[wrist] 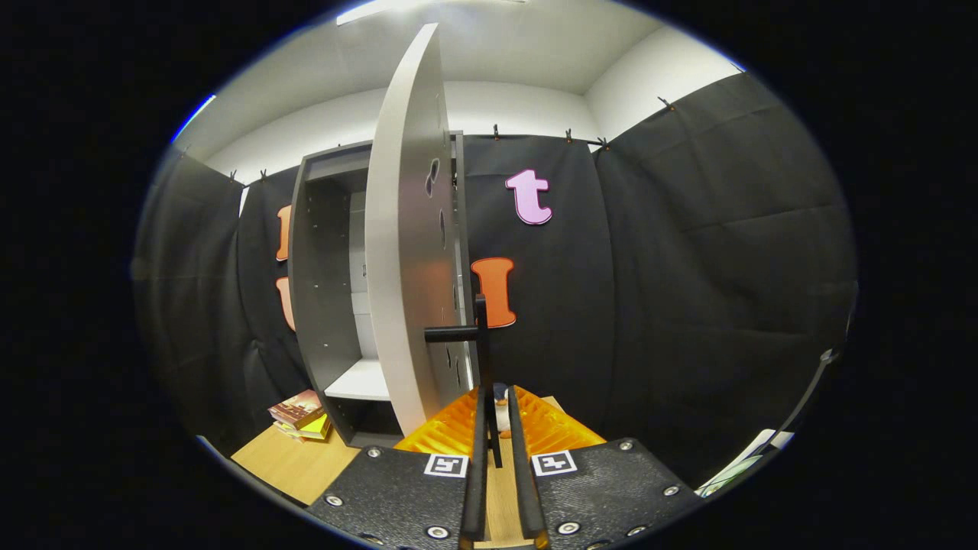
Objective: Open the shoe cabinet door, grab the shoes and put them into the shoe cabinet, then close the shoe cabinet door.
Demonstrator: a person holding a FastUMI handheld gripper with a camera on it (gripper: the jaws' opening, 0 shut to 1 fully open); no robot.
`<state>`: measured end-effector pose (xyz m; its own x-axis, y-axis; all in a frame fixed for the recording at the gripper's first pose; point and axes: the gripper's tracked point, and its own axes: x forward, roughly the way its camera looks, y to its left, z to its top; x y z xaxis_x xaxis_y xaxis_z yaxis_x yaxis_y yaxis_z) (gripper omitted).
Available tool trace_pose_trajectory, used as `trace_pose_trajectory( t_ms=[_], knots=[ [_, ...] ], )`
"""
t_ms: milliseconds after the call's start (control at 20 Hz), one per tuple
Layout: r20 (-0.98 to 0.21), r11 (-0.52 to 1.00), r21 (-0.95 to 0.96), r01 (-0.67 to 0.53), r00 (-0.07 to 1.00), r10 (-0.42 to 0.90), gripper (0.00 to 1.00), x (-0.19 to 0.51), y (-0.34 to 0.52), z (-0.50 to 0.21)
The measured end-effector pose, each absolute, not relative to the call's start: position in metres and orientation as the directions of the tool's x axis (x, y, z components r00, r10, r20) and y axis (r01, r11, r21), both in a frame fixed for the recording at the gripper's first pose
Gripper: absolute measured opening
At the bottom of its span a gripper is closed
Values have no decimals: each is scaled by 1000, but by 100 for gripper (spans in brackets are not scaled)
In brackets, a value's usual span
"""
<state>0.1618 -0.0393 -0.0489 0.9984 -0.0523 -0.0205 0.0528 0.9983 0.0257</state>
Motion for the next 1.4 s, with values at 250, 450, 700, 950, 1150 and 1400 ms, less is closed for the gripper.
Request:
trace_pose_trajectory(
  t_ms=[250, 450, 700, 950, 1150, 1400],
  knots=[
    [1, 996, 21, 88, 996, -88, 17, 159, -51, -43],
    [15, 994, 39, 105, 994, -105, 17, 156, -53, -41],
    [17, 993, 23, 117, 993, -117, 17, 147, -59, -38],
    [33, 992, 14, 123, 992, -123, 17, 141, -58, -31],
    [35, 992, 8, 127, 991, -127, 17, 136, -55, -28],
    [49, 992, -2, 125, 991, -124, 17, 122, -34, -21]
  ],
)
